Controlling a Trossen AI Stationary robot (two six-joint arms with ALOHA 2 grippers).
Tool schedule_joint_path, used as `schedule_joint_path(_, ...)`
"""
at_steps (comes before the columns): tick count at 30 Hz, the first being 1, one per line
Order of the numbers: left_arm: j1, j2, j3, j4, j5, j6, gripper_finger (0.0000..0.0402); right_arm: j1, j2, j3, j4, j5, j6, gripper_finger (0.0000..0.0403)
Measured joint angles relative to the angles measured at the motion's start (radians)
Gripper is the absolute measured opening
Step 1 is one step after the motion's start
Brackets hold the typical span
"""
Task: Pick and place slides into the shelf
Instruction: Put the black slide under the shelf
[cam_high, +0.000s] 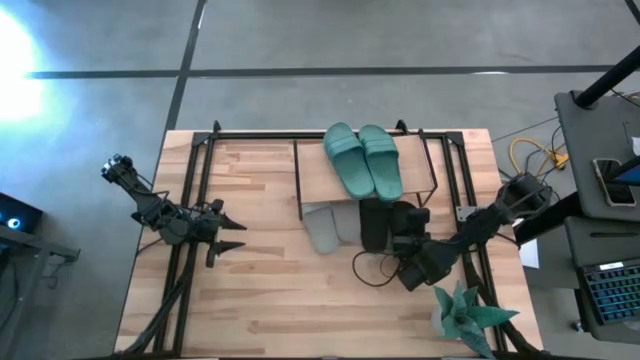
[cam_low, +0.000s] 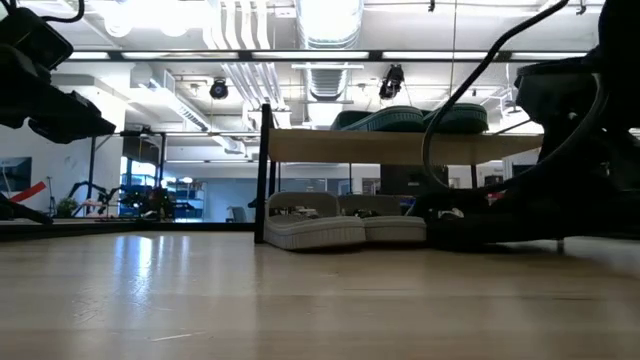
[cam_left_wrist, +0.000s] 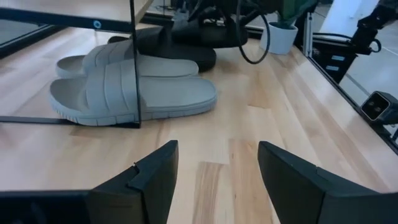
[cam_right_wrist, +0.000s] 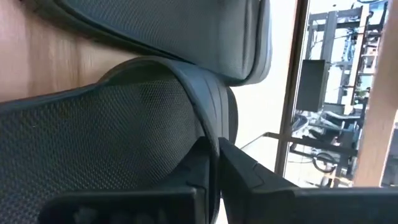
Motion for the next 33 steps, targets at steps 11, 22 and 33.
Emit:
schedule_joint_path(11, 0.000, 0.002, 0.004, 0.001, -0.043, -0.001, 0.0207, -0.002, 0.007, -0.011, 0.015, -0.006, 0.008, 0.0116)
schedule_joint_path(22, 0.000, 0.002, 0.005, 0.024, -0.042, -0.001, 0.0207, -0.002, -0.031, 0.005, -0.017, -0.291, 0.155, 0.0169)
schedule_joint_path(33, 0.000, 0.011, 0.005, 0.027, -0.041, 0.008, 0.0207, 0.002, -0.145, 0.132, -0.132, -0.449, 0.348, 0.0152)
